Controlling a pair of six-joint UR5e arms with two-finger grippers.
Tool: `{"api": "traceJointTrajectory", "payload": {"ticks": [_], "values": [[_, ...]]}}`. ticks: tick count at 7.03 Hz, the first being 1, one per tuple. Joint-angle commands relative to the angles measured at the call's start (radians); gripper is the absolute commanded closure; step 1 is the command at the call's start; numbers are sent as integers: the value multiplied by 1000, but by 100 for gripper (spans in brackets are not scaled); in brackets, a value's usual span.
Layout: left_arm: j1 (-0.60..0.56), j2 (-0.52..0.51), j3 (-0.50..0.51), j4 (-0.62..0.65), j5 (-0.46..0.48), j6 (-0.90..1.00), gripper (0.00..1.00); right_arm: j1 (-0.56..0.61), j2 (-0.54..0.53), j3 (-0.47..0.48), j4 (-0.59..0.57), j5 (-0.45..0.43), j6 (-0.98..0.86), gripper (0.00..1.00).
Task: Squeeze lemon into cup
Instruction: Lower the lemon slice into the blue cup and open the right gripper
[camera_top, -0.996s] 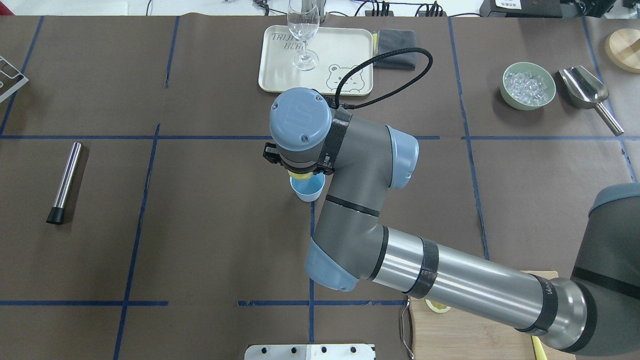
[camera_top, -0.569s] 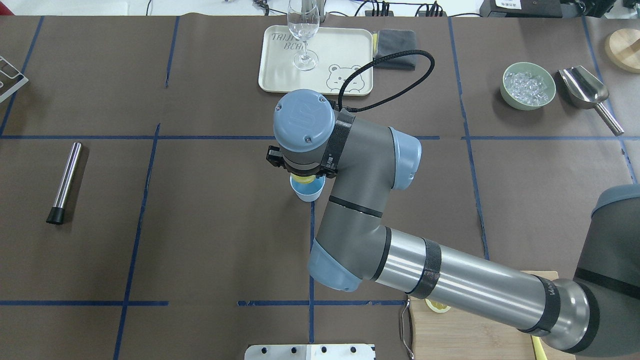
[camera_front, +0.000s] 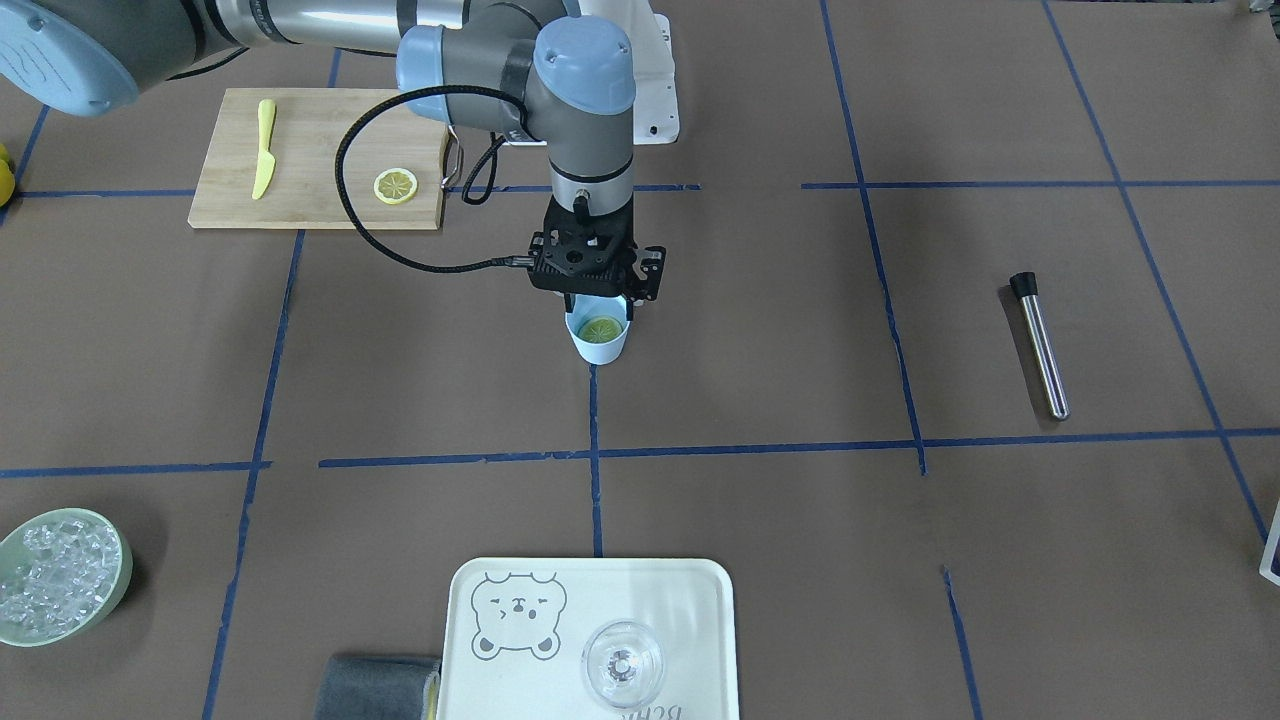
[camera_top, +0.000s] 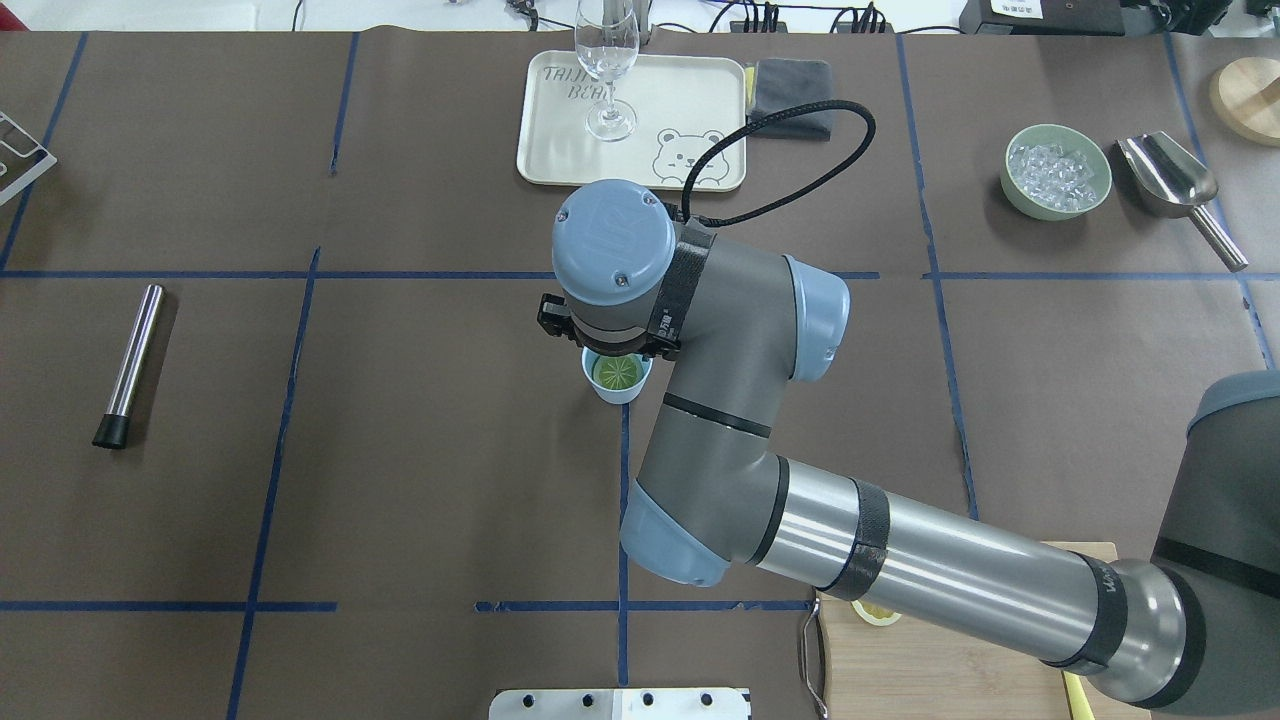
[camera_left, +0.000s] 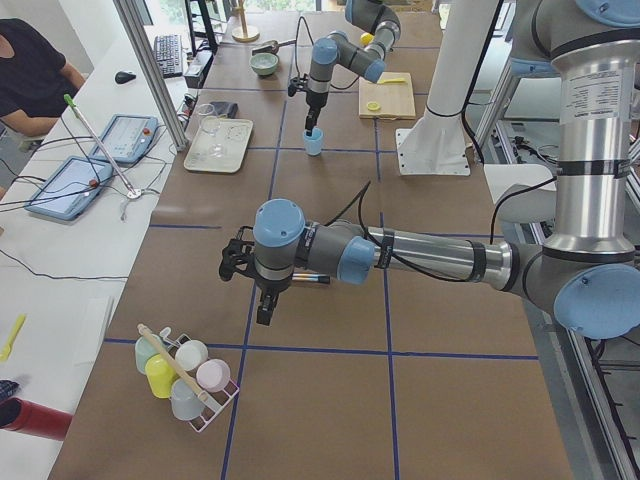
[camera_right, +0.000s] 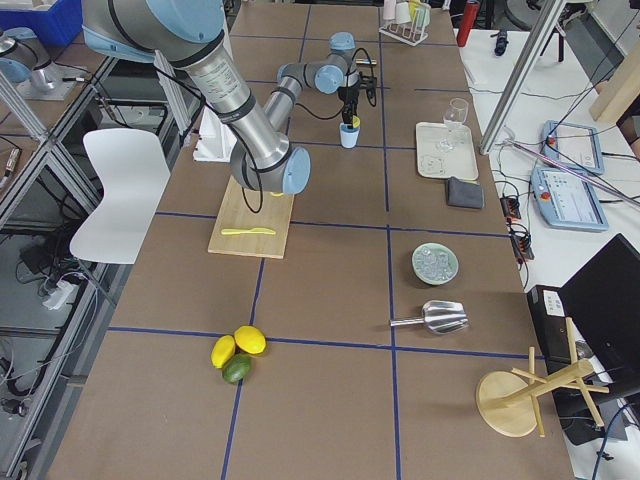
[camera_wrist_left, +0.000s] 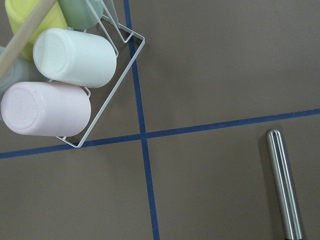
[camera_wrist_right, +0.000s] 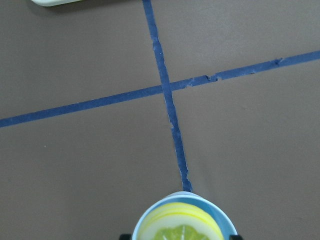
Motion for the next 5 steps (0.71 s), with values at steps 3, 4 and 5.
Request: {"api": "traceJointTrajectory", "payload": {"ticks": [3,4,5], "values": [[3,-26,0,2,3,-38,0,14,-3,33,-20,7,-5,0],[16,-50,-7,0,5,-125,0,38,-52,78,-20,55,-33,0],[102,-51,-33,14,14,-138,0,70,-131,158,-20,76,-105,0]]}}
